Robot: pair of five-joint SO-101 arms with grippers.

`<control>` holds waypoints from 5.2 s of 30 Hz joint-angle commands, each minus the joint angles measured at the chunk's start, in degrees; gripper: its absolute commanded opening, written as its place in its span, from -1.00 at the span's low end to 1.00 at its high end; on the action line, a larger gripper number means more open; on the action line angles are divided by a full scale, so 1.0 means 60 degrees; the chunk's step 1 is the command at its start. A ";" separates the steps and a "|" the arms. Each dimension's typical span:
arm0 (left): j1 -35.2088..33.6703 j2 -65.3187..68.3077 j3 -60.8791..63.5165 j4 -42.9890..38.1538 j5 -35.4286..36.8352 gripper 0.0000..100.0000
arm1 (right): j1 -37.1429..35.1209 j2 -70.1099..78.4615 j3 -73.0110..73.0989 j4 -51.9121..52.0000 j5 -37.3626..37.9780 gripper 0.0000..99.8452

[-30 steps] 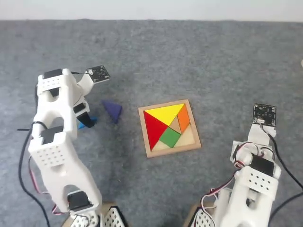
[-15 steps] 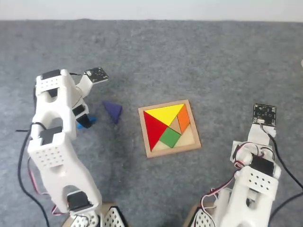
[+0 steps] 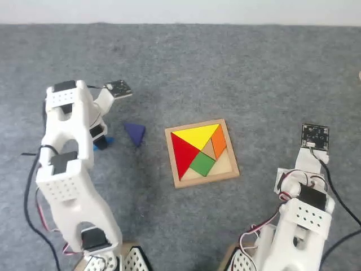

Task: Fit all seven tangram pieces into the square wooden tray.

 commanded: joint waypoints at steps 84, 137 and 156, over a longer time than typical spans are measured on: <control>0.8103 -0.4088 0.3788 -0.1187 0.6095 -0.56 | -0.0081 -0.0022 -0.0088 -0.0168 0.0103 -0.93; 0.0396 -0.5333 0.4579 -0.3062 1.0535 -0.56 | -0.1839 0.0095 -0.0484 -0.0051 0.1348 -0.93; -0.3443 -0.8835 0.5839 -0.4352 0.8894 -0.56 | -0.8051 0.8711 -1.0784 0.2923 -0.0996 -0.93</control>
